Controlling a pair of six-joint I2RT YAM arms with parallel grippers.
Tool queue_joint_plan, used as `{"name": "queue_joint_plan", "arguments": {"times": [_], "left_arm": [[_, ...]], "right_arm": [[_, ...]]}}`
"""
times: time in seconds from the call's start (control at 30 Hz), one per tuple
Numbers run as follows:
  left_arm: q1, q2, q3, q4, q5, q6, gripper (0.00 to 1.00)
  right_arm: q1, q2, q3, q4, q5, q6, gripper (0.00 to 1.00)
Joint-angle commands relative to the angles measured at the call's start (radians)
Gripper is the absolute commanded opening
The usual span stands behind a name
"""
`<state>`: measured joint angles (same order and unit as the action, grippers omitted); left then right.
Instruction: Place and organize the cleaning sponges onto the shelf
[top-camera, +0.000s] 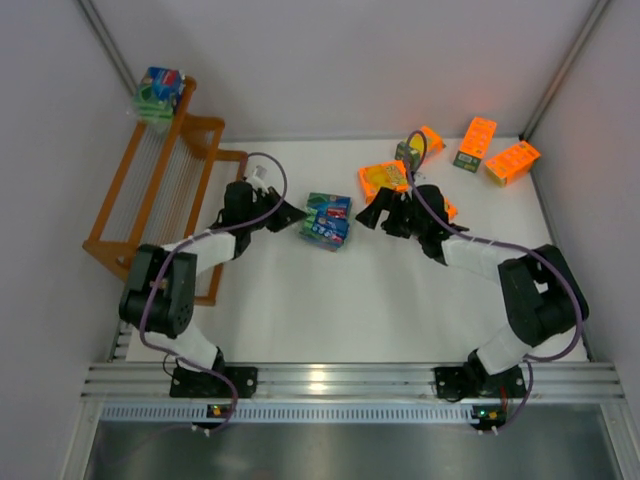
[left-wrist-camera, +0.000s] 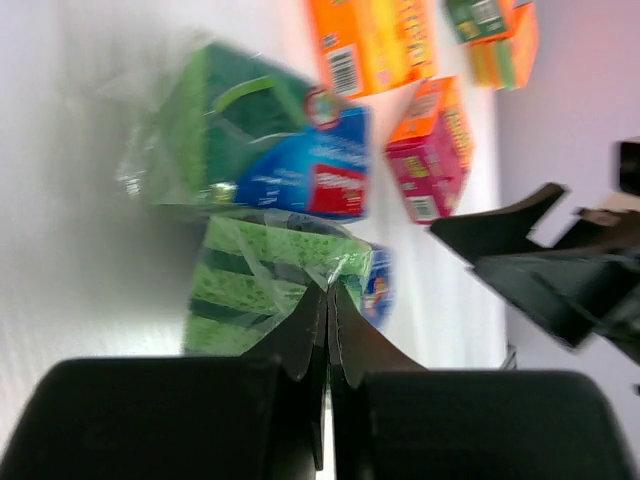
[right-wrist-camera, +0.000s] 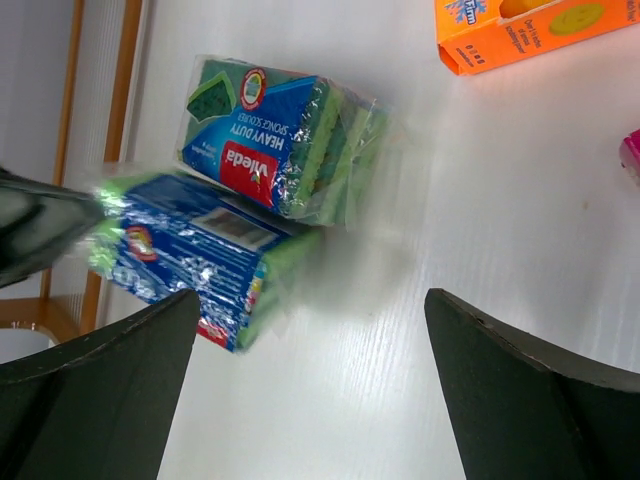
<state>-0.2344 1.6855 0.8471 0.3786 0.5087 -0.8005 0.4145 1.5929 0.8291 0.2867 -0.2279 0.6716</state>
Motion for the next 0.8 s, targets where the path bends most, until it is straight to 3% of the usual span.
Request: {"name": "queue_joint_plan", "arguments": {"times": [0.0, 0.2, 0.37, 0.47, 0.63, 0.77], "left_arm": [[0.003, -0.237, 0.001, 0.045, -0.019, -0.048, 0.00], [0.003, -0.432, 0.287, -0.375, -0.188, 0.024, 0.00], [0.042, -0.515, 0.544, -0.625, -0.392, 0.099, 0.00], [0.140, -0.518, 0.668, -0.742, -0.580, 0.090, 0.00], [0.337, -0.517, 0.777, -0.917, -0.622, 0.035, 0.00], [0.452, -0.556, 0.788, -0.963, -0.687, 0.040, 0.00]], "right_arm": [[-0.023, -0.080, -0.010, -0.001, 0.012, -0.040, 0.98], [-0.032, -0.166, -0.028, -0.012, 0.036, -0.099, 0.98], [-0.046, -0.201, -0.056, 0.034, 0.033, -0.107, 0.99], [-0.052, -0.214, -0.058, 0.040, 0.027, -0.119, 0.99], [-0.066, -0.226, -0.053, 0.040, 0.025, -0.141, 0.99], [-0.091, -0.226, -0.059, 0.046, 0.013, -0.142, 0.99]]}}
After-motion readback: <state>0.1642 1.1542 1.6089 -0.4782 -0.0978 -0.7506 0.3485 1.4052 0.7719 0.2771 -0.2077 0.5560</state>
